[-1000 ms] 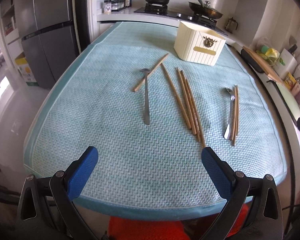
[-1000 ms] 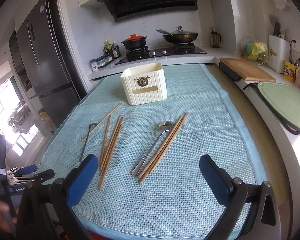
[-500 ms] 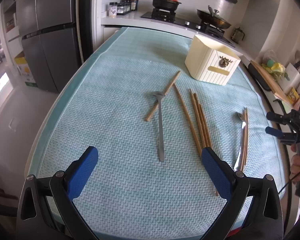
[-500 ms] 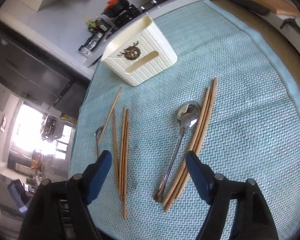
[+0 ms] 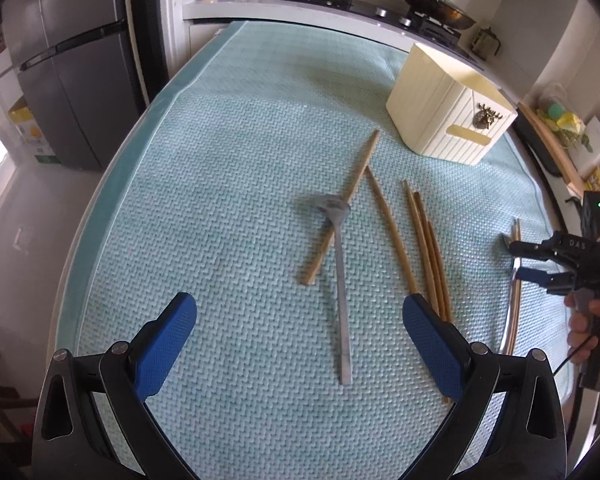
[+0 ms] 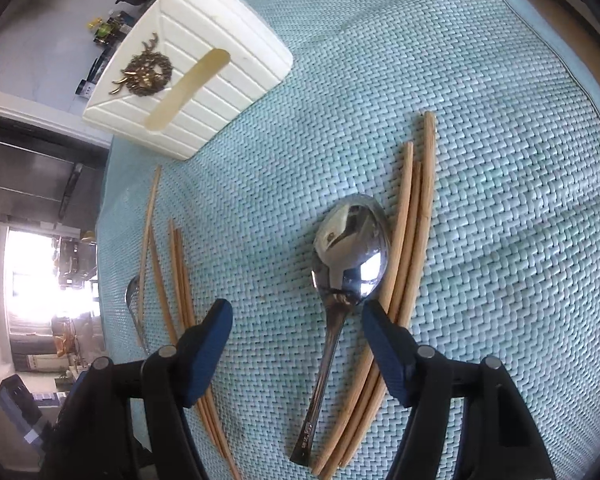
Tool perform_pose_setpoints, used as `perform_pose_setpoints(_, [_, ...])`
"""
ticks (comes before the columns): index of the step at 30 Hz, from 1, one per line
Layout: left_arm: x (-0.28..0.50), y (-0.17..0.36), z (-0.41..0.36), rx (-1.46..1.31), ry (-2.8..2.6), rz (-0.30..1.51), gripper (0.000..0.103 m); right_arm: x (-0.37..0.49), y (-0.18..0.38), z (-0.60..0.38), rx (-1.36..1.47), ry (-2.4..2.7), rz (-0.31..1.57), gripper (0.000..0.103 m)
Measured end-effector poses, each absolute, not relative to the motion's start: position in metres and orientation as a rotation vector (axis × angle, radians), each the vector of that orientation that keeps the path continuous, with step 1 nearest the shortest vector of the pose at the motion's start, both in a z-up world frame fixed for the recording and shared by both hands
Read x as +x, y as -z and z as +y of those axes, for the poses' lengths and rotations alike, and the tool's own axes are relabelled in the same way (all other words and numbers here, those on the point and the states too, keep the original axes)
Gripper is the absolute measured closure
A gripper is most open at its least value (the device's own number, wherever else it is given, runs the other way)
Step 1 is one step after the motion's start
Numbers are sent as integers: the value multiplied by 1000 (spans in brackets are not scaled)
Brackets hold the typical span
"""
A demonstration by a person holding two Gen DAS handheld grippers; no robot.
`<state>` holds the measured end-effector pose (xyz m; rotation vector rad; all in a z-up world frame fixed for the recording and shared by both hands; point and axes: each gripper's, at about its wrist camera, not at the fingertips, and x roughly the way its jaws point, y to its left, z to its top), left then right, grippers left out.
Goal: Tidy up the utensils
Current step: 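Grasp the lone steel spoon with the left tool while the right tool grasps the other spoon, then lift the spoons and carry both tools over the cream box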
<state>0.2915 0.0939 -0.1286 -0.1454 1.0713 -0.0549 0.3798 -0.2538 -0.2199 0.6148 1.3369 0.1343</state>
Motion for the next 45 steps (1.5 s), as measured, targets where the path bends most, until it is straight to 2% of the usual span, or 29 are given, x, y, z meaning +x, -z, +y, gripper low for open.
perform_pose_setpoints(8, [322,143,104,-135,81,1113,1,408,233,-231,459,-97,1318,36])
perform_pose_setpoints(9, [328,143,110,-170,93,1123,1,414,235,-228,454,-104,1308,40])
perform_pose_setpoints(11, [339,144,119,-224,99,1136,1,424,232,-231,452,-110,1303,68])
perform_pose_setpoints(13, [351,145,124,-244,95,1147,2,420,228,-239,459,-115,1299,79])
perform_pose_setpoints(14, [357,146,125,-248,94,1154,2,420,229,-246,469,-125,1293,80])
perform_pose_setpoints(17, [377,152,119,-257,101,1196,14,416,229,-253,475,-164,1265,91])
perform_pose_setpoints(22, [406,172,93,-186,84,1273,27,400,228,-261,453,-173,1253,91])
perform_pose_setpoints(30, [429,192,63,-122,62,1346,32,384,217,-249,450,-194,1231,93])
perform_pose_setpoints(33, [433,192,56,-133,65,1343,63,378,209,-249,442,-196,1219,93])
perform_pose_setpoints(34, [434,190,56,-144,64,1333,66,376,207,-251,438,-196,1214,93])
perform_pose_setpoints(39, [435,185,61,-219,77,1301,67,366,198,-257,417,-215,1197,94])
perform_pose_setpoints(45, [421,173,80,-273,100,1275,67,353,174,-246,412,-241,1178,100])
